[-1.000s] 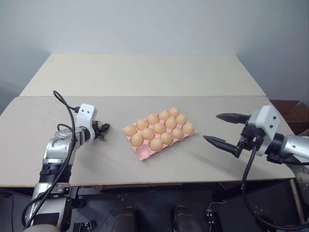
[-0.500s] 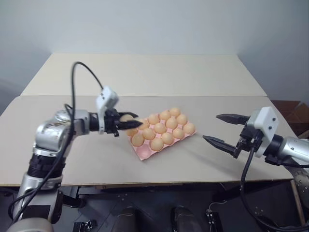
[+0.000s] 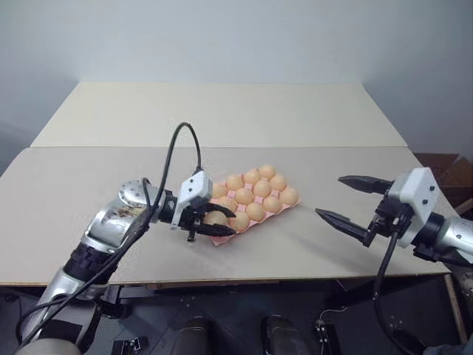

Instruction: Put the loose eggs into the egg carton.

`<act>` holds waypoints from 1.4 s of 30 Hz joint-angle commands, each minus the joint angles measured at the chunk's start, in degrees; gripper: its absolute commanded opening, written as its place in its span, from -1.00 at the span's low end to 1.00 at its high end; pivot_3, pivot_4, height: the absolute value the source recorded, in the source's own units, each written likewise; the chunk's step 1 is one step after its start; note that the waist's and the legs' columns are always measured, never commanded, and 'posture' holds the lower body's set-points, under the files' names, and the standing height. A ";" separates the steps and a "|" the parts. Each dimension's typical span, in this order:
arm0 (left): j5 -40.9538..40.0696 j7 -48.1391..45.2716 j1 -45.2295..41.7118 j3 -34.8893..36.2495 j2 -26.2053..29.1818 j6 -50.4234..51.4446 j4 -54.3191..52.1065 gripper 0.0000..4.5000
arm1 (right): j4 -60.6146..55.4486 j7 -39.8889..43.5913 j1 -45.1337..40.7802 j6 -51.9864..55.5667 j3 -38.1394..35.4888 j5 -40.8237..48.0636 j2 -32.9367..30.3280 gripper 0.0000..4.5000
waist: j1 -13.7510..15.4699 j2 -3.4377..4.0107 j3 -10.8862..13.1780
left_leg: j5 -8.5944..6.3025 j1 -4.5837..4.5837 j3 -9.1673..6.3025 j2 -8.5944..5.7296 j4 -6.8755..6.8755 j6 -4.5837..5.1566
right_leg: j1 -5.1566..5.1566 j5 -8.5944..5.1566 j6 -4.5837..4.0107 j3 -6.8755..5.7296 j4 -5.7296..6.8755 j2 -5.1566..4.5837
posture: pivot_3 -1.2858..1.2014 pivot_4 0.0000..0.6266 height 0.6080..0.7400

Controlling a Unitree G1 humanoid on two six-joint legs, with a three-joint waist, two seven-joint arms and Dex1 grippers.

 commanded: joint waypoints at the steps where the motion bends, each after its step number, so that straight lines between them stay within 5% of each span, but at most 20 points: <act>1: 1.68 0.80 0.25 0.34 -0.89 -3.17 0.67 -0.12 | -2.20 -0.73 0.05 -0.05 -2.02 0.70 -0.15 1.00 | 0.03 0.00 0.00 | 0.00 0.00 -0.01 0.00 0.00 0.00 | 0.00 0.00 0.00 0.00 0.00 0.00 | 0.03 -0.52 1.00; 8: 2.33 1.14 2.11 0.93 -4.53 -9.00 2.49 -0.12 | -2.79 -1.10 0.54 0.01 -2.21 0.98 -0.22 1.00 | 0.04 0.00 0.00 | 0.00 -0.02 -0.08 -0.02 0.01 0.01 | 0.01 0.00 0.02 0.01 -0.02 -0.02 | 0.03 -0.52 1.00; 16: 3.24 3.75 1.02 3.25 -4.80 -8.97 3.82 0.93 | -3.43 -1.07 1.48 -0.01 -3.23 1.76 -0.15 1.00 | -0.02 0.00 0.00 | 0.00 -0.01 -0.14 -0.01 0.02 0.01 | 0.01 0.01 0.03 0.01 0.00 -0.01 | 0.03 -0.52 1.00; 22: -0.34 4.14 0.40 8.58 -3.08 -6.79 1.46 0.93 | -3.01 -0.89 0.50 -0.27 -2.47 1.74 -0.10 1.00 | -0.02 0.00 0.00 | 0.00 -0.01 -0.20 0.00 0.02 0.01 | 0.01 0.01 0.03 0.00 0.00 -0.01 | 0.03 -0.52 1.00; 27: -4.68 1.14 2.23 17.65 4.09 -6.38 1.23 0.93 | -1.98 0.62 -0.87 -0.84 -0.63 2.12 -0.05 1.00 | -0.49 0.01 0.00 | 0.00 -0.01 -0.27 0.05 0.00 0.01 | -0.03 0.01 0.03 0.01 0.01 0.02 | 0.03 -0.52 1.00; 32: -9.49 -5.56 13.82 34.39 14.67 -9.59 3.41 0.93 | 3.24 5.05 -4.56 -3.53 3.67 0.86 0.03 1.00 | -1.66 0.01 0.00 | 0.00 0.14 -0.21 0.10 -0.11 0.01 | -0.02 -0.03 -0.02 0.06 0.02 0.03 | 0.03 -0.52 1.00; 37: -14.35 -9.74 28.24 49.36 17.78 -8.55 1.74 0.93 | 7.05 9.63 -5.56 -5.15 4.87 0.27 -0.86 1.00 | -1.13 0.02 0.00 | -0.01 0.13 -0.14 0.18 -0.11 0.02 | -0.04 -0.09 -0.06 0.00 0.04 -0.04 | 0.03 -0.52 1.00; 42: -13.63 -8.85 35.12 53.03 17.67 -9.45 1.12 0.93 | 8.54 11.54 -6.19 -5.51 5.07 -0.39 -1.52 1.00 | 0.24 0.02 0.00 | -0.02 0.14 -0.07 0.18 -0.04 0.02 | 0.00 -0.19 -0.23 -0.06 0.02 -0.12 | 0.03 -0.52 1.00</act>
